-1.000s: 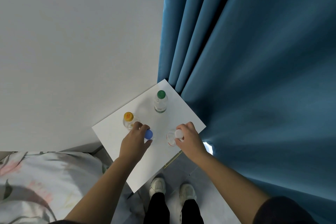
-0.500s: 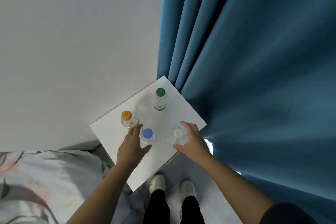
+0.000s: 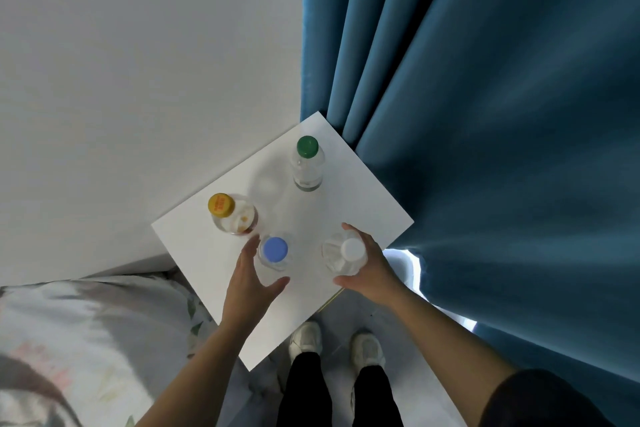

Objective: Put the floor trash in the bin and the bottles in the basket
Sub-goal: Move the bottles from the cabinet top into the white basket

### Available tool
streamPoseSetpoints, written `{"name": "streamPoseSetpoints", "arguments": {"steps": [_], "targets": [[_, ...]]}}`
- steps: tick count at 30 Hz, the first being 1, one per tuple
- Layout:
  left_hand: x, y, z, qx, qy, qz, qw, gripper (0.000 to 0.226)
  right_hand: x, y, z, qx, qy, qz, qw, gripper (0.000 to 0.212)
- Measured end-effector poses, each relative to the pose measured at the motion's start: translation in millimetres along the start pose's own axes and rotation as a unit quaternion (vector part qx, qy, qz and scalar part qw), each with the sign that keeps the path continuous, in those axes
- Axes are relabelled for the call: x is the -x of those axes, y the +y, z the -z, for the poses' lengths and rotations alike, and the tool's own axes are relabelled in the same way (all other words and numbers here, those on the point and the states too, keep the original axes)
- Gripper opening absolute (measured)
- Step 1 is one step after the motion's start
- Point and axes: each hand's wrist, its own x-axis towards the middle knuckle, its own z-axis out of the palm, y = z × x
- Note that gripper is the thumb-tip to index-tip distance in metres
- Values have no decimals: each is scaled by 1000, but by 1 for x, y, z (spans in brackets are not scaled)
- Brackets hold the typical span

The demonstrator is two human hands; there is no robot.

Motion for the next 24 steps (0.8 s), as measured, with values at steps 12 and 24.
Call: {"name": "streamPoseSetpoints", "arguments": {"steps": [12,24], "targets": [[-22,3,-18,-54,-5,-40,998,39,-9,3,-8,3,28,50,998,64],[76,154,50,14,-43,-174,984,43,138,-74,104,-166,200,-23,965,66]]}}
